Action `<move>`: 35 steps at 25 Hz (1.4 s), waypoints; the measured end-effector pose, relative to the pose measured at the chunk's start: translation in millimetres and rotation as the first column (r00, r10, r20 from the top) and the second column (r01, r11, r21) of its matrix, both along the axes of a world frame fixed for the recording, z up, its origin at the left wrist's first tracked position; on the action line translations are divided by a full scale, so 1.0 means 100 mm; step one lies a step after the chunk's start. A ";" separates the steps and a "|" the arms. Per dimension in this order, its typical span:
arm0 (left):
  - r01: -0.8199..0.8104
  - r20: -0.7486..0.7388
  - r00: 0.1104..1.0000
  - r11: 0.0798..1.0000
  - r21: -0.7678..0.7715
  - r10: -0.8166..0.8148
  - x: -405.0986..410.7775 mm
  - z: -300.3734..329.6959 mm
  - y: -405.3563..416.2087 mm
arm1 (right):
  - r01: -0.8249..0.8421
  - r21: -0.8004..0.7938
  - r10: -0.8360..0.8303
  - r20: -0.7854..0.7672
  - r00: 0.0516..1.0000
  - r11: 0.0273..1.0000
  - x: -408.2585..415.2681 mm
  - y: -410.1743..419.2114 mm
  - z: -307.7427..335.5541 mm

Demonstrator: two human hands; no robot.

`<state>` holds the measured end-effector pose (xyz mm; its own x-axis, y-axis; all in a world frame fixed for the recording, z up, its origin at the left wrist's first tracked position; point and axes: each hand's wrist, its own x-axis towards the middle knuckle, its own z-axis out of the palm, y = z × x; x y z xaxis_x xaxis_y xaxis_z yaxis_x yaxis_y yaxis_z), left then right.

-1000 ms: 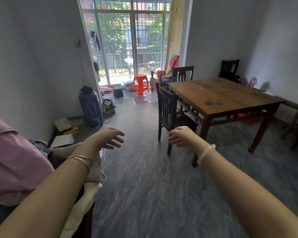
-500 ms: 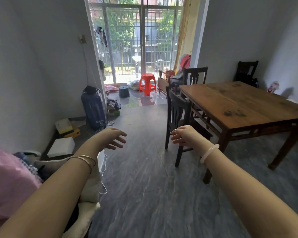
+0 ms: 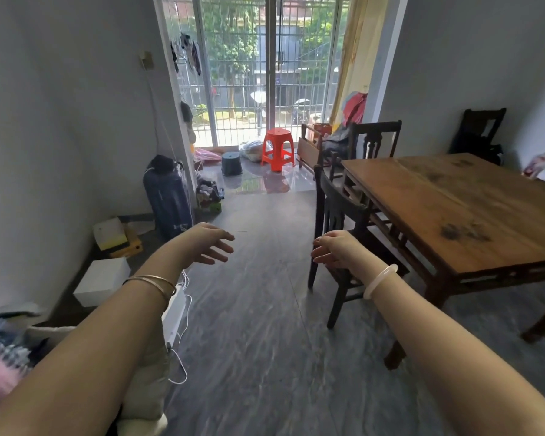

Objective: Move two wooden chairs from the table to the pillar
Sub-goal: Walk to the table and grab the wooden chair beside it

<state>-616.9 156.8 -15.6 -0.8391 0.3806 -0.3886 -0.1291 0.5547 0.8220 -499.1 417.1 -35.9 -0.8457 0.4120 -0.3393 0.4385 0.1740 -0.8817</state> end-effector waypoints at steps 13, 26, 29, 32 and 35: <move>0.125 0.010 0.992 0.992 0.004 -0.125 -2.79 -0.08 0.74 | 0.112 0.041 -0.112 -0.001 0.994 0.993 -2.31 0.57 -0.05; 0.157 0.047 0.986 0.988 0.011 -0.157 -4.80 -0.16 1.62 | 0.142 0.039 -0.144 0.033 0.989 0.989 -4.34 1.36 -0.15; 0.168 0.037 0.985 0.986 -0.005 -0.168 -5.30 -0.19 1.99 | 0.154 0.007 -0.154 0.027 0.988 0.988 -4.86 1.73 -0.18; 0.190 0.030 0.982 0.982 -0.019 -0.189 -5.82 -0.13 2.43 | 0.155 0.002 -0.155 0.030 0.987 0.988 -5.34 2.14 -0.17; 0.204 -0.004 0.979 0.979 -0.009 -0.204 -6.27 -0.05 2.86 | 0.149 0.008 -0.149 0.028 0.988 0.989 -5.76 2.50 -0.13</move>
<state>-1243.8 443.3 -20.4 -0.7459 0.5409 -0.3887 -0.0087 0.5756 0.8177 -1074.9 667.3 -48.9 -0.7647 0.5348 -0.3595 0.4846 0.1095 -0.8678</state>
